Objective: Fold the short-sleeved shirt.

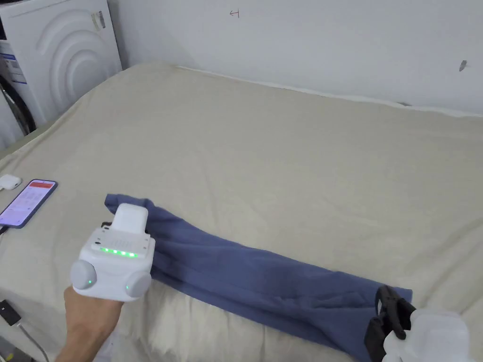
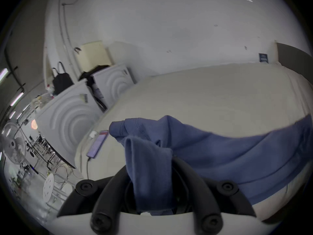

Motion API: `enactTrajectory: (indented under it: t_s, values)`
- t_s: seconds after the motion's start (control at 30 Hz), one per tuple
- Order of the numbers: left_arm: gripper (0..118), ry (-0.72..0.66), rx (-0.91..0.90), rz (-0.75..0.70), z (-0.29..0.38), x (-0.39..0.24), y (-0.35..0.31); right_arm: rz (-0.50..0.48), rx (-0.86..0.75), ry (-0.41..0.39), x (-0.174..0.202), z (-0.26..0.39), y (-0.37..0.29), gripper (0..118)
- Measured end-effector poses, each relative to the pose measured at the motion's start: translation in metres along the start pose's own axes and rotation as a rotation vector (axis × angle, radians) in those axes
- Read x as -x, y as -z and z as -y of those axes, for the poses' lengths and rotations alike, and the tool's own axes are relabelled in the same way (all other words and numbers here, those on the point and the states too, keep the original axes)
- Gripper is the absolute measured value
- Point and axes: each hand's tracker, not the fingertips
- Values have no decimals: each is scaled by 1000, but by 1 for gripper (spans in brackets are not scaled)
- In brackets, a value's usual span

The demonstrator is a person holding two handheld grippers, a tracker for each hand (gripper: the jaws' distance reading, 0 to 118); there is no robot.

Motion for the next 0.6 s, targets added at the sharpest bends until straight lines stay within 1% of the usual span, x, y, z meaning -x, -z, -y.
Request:
enactTrajectory:
  t_s: [0.03, 0.07, 0.13, 0.17, 0.23, 0.27, 0.3, 0.37, 0.43, 0.47, 0.53, 0.57, 0.6]
  values:
    - [11, -25, -24, 79, -6, 3, -8, -1, 8, 16, 0, -1, 1, 0]
    - [11, 2, -57, 110, -11, 0, -17, -26, 7, 36, 0, -1, 0, 0]
    - [11, 89, -97, 98, -16, -22, -35, -27, 6, 30, 0, -2, -2, 0]
    - [11, 121, -115, 135, -18, -35, -46, -20, 1, 18, 1, -3, -4, 0]
    - [11, 108, -138, 213, -20, -62, -62, -15, -15, 19, -3, -5, -10, 0]
    - [11, 112, -131, 246, -15, -81, -67, -12, -23, 26, -5, -6, -13, 0]
    - [11, 112, -130, 247, -13, -100, -71, -12, -27, 34, -8, -8, -16, 0]
    - [11, 132, -99, 327, -10, -135, -74, -6, -37, 36, -12, -10, -24, 0]
    - [11, 175, -68, 375, 1, -166, -77, 3, -43, 19, -16, -10, -29, 0]
    - [12, 200, -52, 370, 6, -183, -76, 18, -42, 8, -18, -9, -31, 0]
    - [12, 195, -17, 405, 20, -206, -64, 22, -35, 7, -24, -8, -35, 0]
    - [16, 201, 8, 423, 25, -217, -60, 29, -30, 11, -27, -7, -37, 0]
    - [30, 211, 20, 433, 30, -225, -58, 38, -28, 14, -29, -6, -37, 0]
